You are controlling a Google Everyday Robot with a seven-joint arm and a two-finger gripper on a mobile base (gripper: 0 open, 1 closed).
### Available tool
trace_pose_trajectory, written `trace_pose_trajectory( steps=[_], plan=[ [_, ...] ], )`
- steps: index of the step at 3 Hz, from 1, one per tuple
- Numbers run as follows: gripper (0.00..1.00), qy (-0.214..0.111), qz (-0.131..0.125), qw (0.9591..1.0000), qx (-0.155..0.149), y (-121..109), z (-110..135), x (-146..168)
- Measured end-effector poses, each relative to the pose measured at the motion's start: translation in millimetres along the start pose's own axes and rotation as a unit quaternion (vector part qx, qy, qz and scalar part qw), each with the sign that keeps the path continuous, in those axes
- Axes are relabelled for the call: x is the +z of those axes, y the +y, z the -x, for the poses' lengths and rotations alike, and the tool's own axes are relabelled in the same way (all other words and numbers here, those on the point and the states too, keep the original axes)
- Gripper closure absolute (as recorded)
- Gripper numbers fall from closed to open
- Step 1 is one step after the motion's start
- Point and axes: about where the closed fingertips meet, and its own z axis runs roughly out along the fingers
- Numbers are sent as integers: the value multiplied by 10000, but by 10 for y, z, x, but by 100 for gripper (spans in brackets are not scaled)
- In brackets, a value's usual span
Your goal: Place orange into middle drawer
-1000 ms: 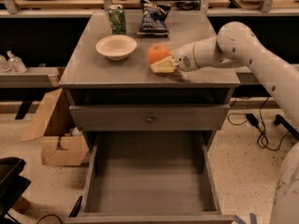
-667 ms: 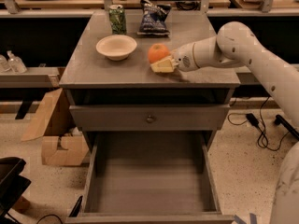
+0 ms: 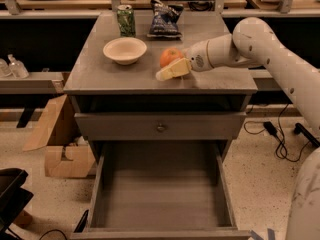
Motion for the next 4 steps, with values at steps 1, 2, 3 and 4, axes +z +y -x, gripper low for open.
trace_pose_trajectory(
  steps=[1,2,3,4],
  plan=[
    [0,39,31,9999,-107,-29,100,37],
    [0,26,34,9999,-126,-31,131,38],
    [21,31,57,9999,-123,-18,125,67],
    [44,37,82,9999,-122,-4,121,97]
  ],
)
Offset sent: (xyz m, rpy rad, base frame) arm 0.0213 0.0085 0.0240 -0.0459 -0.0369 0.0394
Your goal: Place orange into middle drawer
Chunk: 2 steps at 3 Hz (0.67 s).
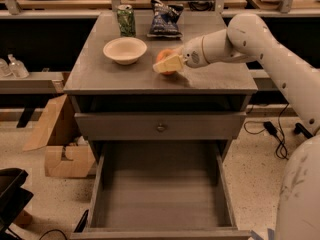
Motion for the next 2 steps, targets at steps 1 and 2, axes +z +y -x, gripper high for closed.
trace_pose_trajectory(
  steps=[1,2],
  plan=[
    [67,5,25,10000,1,14,-3,30],
    [90,11,52,10000,2,29,-6,63]
  ],
)
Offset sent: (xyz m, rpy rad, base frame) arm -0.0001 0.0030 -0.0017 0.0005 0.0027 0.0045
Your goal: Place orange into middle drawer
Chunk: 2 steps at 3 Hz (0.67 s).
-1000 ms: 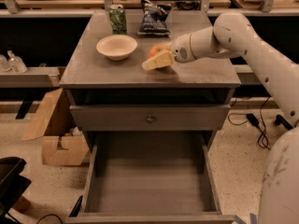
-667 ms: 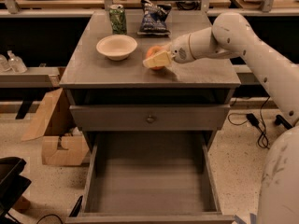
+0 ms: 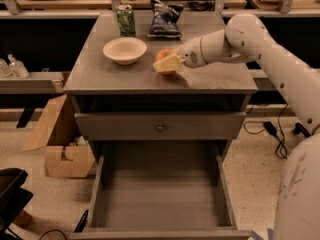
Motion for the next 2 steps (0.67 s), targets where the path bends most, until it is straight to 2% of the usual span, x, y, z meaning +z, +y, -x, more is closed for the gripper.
trace_pose_trajectory(
  steps=[1,2],
  plan=[
    [100,4,19,10000,1,10,-2,23],
    [100,-89,-80,9999,-23,103,110,-313]
  ],
)
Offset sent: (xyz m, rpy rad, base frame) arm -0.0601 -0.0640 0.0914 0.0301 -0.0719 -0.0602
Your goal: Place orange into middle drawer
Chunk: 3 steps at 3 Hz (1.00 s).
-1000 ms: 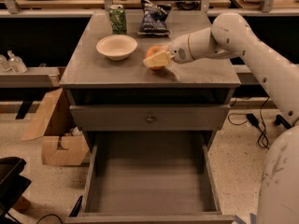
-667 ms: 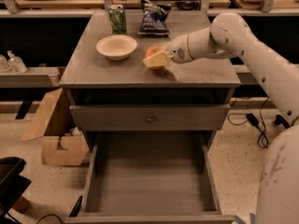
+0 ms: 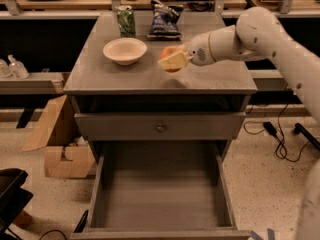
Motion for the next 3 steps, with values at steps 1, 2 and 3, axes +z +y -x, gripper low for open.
trace_pose_trajectory(
  steps=[1,2,3],
  plan=[
    [100,-132,-139,9998,-82,295,121,-600],
    [100,-290,-361,9988,-129,657,215,-1123],
    [100,-399,-813,9959,69,1085,36,-1572]
  ],
)
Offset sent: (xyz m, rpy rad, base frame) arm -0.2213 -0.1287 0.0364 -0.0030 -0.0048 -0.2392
